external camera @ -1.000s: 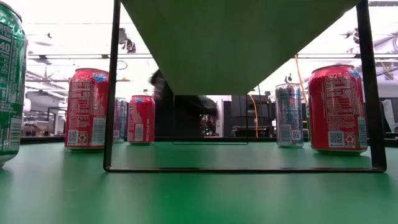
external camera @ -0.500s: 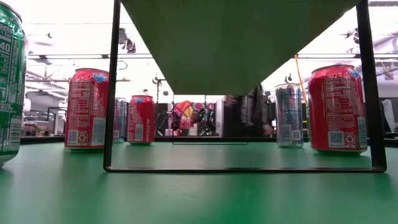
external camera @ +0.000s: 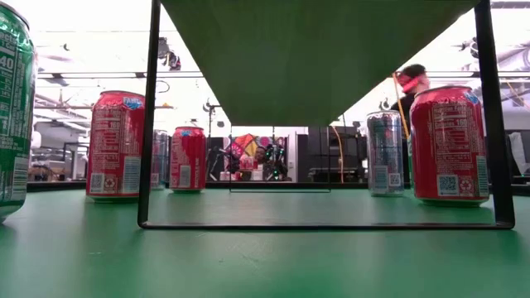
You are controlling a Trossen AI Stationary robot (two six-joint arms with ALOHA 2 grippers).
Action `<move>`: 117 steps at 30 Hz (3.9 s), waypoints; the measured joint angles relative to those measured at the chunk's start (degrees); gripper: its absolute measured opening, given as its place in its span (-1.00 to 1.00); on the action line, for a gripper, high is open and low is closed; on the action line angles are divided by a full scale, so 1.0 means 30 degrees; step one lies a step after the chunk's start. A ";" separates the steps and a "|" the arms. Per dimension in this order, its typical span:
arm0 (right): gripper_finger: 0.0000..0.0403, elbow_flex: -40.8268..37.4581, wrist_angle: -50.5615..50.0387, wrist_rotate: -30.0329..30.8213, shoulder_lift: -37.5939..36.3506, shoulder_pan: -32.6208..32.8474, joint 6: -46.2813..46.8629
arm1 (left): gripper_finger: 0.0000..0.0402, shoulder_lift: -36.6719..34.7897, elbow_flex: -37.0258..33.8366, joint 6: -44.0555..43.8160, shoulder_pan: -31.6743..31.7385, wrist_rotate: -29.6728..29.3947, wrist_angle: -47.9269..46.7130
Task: Place canned beverage on shelf
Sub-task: Put the blue soda can on the shelf
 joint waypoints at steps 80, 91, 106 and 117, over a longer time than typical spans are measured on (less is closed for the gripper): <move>0.60 -0.1596 0.3399 -0.2701 0.4440 -0.4202 -0.6100 | -1.00 0.0000 -0.0010 -0.0051 -0.0146 -0.0302 -0.0196; 0.60 -0.1596 0.3314 -0.3269 0.5299 -0.5095 -0.8005 | -1.00 0.0007 -0.0015 -0.0029 -0.0146 -0.0306 -0.1265; 0.60 -0.4143 0.3738 -0.4025 0.5595 -0.5217 -0.7118 | -1.00 0.0007 -0.0015 0.0110 -0.0146 -0.0314 -0.1351; 0.51 -0.4811 0.5263 -0.3991 0.5580 -0.5202 -0.7074 | -1.00 0.0007 -0.0015 0.0124 0.0263 -0.0321 -0.1353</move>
